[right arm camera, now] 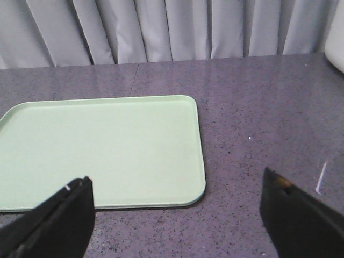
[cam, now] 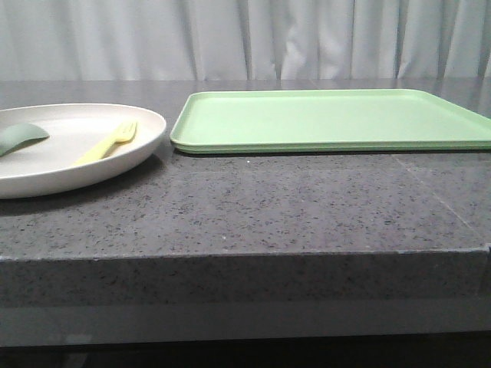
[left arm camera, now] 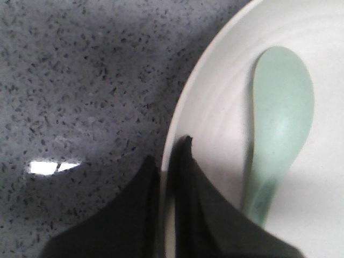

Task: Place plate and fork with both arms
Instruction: 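Grasp the cream plate rim with the left gripper, then lift the plate and carry it over the green tray with left gripper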

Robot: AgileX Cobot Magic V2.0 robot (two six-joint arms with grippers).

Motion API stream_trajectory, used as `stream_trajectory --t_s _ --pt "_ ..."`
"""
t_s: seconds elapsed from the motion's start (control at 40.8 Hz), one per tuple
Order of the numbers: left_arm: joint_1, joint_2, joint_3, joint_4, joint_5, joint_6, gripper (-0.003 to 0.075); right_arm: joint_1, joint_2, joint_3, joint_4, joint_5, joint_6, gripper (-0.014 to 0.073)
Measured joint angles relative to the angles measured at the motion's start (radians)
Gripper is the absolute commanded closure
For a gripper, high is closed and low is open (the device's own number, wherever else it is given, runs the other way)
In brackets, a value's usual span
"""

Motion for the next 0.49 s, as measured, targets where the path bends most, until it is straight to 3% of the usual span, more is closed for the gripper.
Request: stream_trajectory --t_s 0.172,0.491 --pt "0.051 -0.012 0.0 -0.116 0.013 0.088 0.0738 0.0 0.0 0.0 0.0 0.0 0.0 -0.0051" --pt "0.19 -0.046 -0.002 -0.566 0.078 0.443 0.0738 0.0 0.0 0.0 0.0 0.005 0.0 -0.0051"
